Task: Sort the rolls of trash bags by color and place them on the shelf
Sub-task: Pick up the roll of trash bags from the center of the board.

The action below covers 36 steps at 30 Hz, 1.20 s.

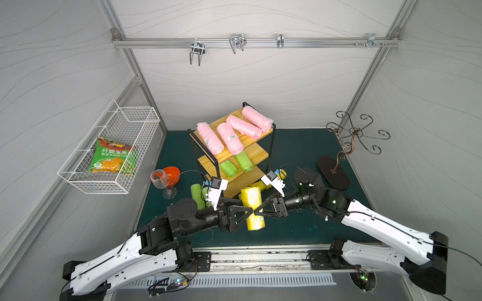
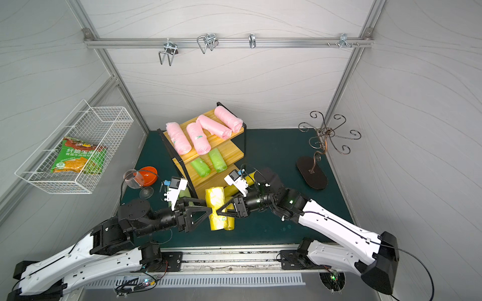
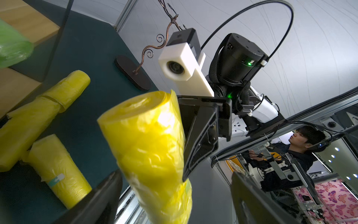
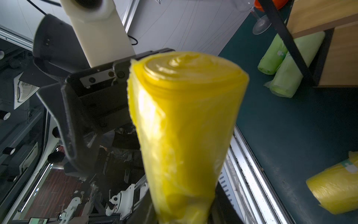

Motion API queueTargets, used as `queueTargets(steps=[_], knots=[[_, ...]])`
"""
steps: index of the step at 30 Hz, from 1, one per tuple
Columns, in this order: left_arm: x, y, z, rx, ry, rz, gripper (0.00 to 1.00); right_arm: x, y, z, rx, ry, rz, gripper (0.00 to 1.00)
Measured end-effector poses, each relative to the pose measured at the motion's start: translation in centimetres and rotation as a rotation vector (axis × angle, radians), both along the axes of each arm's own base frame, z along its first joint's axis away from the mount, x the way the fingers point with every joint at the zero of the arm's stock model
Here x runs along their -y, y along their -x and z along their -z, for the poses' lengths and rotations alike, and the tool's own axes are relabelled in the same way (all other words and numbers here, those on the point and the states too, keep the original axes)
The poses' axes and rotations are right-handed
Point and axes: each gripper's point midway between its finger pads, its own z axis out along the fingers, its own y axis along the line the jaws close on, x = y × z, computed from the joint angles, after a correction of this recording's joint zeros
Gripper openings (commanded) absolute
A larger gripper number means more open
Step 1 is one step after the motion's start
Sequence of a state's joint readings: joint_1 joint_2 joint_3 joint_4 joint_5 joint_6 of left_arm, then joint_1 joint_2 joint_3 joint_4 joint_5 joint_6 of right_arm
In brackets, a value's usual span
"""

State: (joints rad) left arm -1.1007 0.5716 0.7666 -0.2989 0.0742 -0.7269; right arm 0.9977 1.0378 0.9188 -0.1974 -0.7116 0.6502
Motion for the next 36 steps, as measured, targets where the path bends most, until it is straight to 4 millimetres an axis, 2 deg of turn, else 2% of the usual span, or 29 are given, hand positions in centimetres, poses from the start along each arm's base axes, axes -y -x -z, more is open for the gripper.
queueTargets(steps=[8,11,16,17,18,19,20,21,23,26,30,33,36], knots=[[1.0,-0.9,1.3,-0.005,-0.056,-0.015,0.62,-0.3,1.3,-0.8,0.013,-0.006,-0.051,0.00],[1.0,-0.9,1.0,0.001,-0.046,-0.019,0.43,-0.3,1.4,-0.8,0.012,-0.004,-0.055,0.00],[0.9,-0.8,0.5,0.000,-0.024,-0.023,0.04,-0.4,1.4,-1.2,0.028,-0.016,-0.061,0.00],[0.9,-0.8,0.4,-0.003,-0.021,-0.023,0.00,-0.4,1.4,-1.1,0.030,-0.014,-0.059,0.00],[0.9,-0.8,0.4,-0.002,-0.021,-0.023,0.00,-0.4,1.3,-1.0,0.032,-0.009,-0.057,0.05],[0.9,-0.8,0.4,-0.004,-0.021,-0.024,0.00,-0.4,1.2,-1.1,0.034,-0.003,-0.052,0.20],[0.9,-0.9,0.4,-0.003,-0.021,-0.026,0.00,-0.4,1.2,-1.1,0.038,0.004,-0.050,0.42],[0.9,-0.9,0.4,-0.004,-0.019,-0.030,0.00,-0.4,1.1,-1.2,0.041,0.012,-0.046,0.57],[0.8,-1.3,0.5,-0.005,-0.024,-0.050,0.00,-0.4,0.8,-1.3,0.051,0.029,-0.028,0.70],[0.5,-1.9,0.9,-0.010,-0.041,-0.091,0.00,0.0,0.5,-1.3,0.073,0.041,-0.003,0.80],[-0.1,-2.7,1.1,-0.016,-0.050,-0.151,0.00,1.6,0.1,-1.5,0.088,0.026,0.045,0.88],[-0.9,-3.1,0.4,-0.008,-0.010,-0.193,0.00,3.1,-0.2,-1.6,0.090,0.000,0.087,0.89],[-1.6,-3.4,-0.3,-0.003,0.043,-0.226,0.00,3.7,-0.5,-1.3,0.074,-0.017,0.116,0.90]])
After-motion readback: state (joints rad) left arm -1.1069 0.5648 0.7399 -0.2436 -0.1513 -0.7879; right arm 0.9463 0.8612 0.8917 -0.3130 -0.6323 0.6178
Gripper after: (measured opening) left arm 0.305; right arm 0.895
